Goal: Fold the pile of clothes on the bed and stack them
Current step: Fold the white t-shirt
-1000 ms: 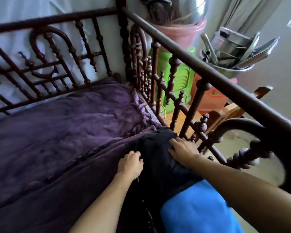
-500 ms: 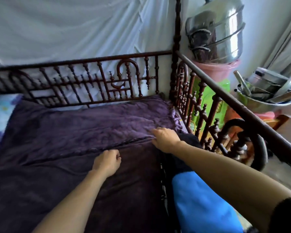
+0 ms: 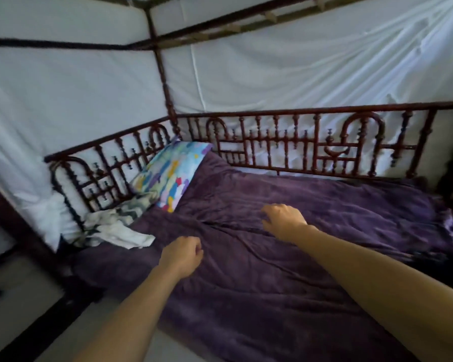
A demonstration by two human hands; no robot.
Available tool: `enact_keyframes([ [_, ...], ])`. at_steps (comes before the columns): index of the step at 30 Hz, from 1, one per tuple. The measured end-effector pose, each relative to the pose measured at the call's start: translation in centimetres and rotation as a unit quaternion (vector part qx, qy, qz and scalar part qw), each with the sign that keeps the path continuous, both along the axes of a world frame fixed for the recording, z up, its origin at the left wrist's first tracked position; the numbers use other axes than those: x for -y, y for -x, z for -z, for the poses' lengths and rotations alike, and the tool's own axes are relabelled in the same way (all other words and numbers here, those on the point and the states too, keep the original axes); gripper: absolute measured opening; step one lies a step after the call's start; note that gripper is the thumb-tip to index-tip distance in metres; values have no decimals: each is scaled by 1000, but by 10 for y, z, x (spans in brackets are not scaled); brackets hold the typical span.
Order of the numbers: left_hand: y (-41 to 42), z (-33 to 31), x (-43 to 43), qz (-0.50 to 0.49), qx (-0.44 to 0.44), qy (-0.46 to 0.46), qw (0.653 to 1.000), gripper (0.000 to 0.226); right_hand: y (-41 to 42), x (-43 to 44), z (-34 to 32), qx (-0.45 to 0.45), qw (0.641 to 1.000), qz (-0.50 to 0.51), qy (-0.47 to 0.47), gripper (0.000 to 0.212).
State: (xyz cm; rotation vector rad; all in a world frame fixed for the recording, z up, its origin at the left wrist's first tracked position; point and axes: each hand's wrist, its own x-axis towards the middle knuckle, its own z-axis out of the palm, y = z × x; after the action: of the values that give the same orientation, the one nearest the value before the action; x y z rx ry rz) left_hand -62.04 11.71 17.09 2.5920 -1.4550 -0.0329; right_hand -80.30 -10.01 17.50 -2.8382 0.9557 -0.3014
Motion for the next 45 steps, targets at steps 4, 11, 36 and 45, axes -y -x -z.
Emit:
enact_keyframes([
  [4,-101,-4,-77,-52,5,-25,998,19,-120,-57,16,-11,999,-47,-22,34],
  [11,-232,14,-158,-127,-16,-51,991,19,-267,-119,42,-36,992,-113,-39,35],
  [36,-679,114,-120,-225,-177,-136,948,14,-745,-48,184,-136,961,-167,-175,38],
  [45,-870,197,-99,-196,-243,-118,943,20,-925,-44,245,-192,957,-126,-177,27],
])
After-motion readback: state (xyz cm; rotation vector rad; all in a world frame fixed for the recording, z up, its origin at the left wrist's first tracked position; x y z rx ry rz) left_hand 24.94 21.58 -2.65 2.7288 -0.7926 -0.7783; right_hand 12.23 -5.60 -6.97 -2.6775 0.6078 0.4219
